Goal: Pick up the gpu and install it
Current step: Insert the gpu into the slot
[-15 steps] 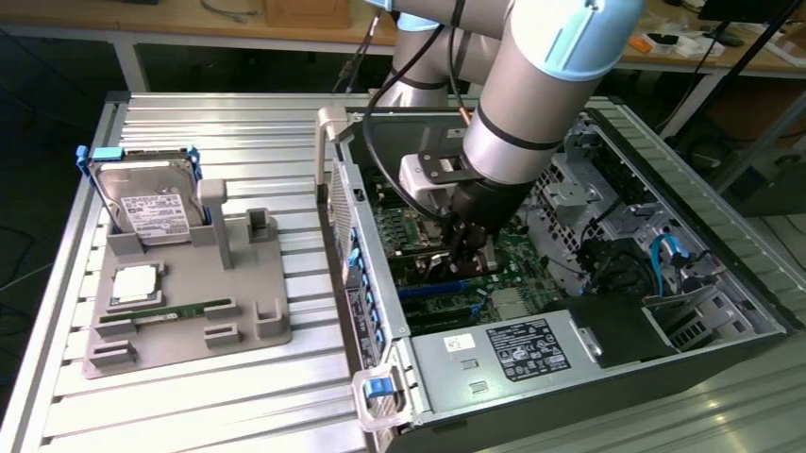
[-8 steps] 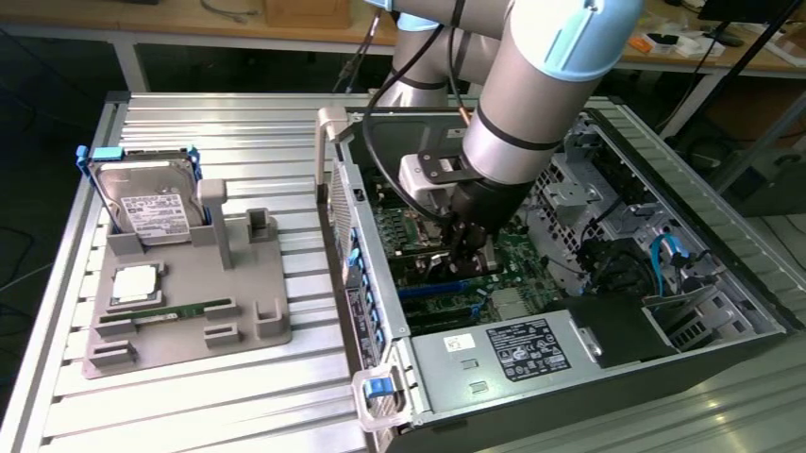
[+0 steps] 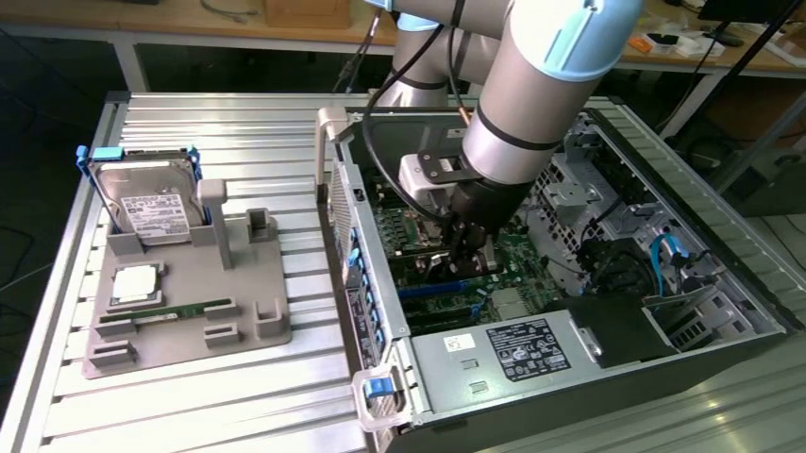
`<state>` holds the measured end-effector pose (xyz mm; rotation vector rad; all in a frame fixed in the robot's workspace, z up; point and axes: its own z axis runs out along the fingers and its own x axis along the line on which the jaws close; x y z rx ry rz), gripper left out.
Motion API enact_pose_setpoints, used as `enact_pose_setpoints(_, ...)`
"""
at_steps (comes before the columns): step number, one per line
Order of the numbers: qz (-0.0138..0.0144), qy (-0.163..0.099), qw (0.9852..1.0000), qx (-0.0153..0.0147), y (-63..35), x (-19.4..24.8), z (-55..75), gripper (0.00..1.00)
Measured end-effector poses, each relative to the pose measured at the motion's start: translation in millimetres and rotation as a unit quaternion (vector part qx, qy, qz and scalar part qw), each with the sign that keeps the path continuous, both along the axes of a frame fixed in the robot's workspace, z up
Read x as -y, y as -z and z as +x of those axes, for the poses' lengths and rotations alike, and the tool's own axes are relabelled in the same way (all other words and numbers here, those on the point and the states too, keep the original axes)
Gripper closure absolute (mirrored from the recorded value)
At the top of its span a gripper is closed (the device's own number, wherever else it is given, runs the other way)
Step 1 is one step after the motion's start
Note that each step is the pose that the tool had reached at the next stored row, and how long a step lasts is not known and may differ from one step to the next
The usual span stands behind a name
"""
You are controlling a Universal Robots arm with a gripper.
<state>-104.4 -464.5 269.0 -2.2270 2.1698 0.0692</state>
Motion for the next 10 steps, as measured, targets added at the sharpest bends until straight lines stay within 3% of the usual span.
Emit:
enact_pose_setpoints(3,-0.0041,0.0,1.0,0.0,0.0,-0.4,0.0,0.73)
enact_pose_setpoints(10,-0.0042,0.0,1.0,0.0,0.2,-0.5,0.0,0.73)
